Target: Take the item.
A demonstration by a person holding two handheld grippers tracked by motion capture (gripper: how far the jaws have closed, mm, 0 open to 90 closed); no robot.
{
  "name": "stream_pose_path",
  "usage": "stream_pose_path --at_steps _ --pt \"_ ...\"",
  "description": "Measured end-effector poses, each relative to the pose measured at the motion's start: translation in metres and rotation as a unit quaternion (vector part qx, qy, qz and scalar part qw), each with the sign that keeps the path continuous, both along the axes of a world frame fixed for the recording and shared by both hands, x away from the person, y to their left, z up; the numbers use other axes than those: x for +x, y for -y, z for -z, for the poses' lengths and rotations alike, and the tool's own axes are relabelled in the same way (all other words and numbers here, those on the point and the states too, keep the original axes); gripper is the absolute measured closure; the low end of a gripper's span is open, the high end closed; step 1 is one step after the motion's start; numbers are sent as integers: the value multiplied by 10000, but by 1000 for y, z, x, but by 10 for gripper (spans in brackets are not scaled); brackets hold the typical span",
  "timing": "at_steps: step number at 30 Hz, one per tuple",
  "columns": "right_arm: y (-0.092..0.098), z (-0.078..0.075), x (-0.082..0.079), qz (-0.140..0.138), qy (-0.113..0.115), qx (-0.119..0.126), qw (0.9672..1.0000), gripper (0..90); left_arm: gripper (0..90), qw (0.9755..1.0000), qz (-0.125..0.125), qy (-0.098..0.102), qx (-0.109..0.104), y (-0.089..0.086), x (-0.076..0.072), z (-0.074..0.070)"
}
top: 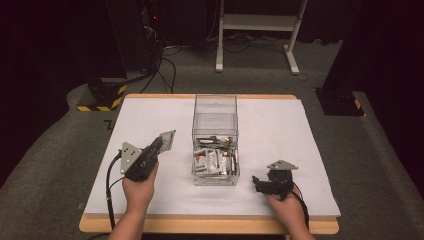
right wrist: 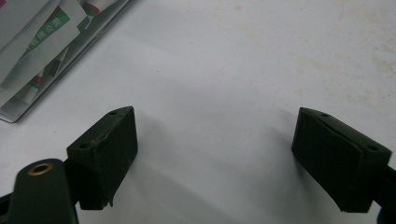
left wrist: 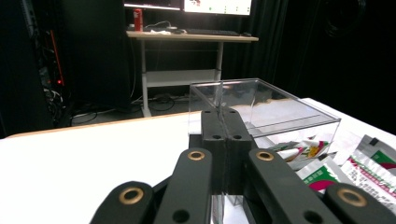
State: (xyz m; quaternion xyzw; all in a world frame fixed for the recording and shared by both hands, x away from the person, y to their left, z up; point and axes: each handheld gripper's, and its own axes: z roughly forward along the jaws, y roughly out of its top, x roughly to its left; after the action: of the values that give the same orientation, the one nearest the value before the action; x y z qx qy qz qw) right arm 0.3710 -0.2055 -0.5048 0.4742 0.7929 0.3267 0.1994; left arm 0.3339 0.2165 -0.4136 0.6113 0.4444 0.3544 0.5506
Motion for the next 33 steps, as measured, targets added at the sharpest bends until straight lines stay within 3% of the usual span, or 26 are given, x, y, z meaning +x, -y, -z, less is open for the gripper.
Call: stream_pose_path --at_steps 18,33 --pt "0 0 0 1 -1 0 10000 141 900 9994 -300 -159 114 -21 22 19" --pt "0 0 0 1 3 1 10000 141 900 9969 -589 -427 294 -34 49 40"
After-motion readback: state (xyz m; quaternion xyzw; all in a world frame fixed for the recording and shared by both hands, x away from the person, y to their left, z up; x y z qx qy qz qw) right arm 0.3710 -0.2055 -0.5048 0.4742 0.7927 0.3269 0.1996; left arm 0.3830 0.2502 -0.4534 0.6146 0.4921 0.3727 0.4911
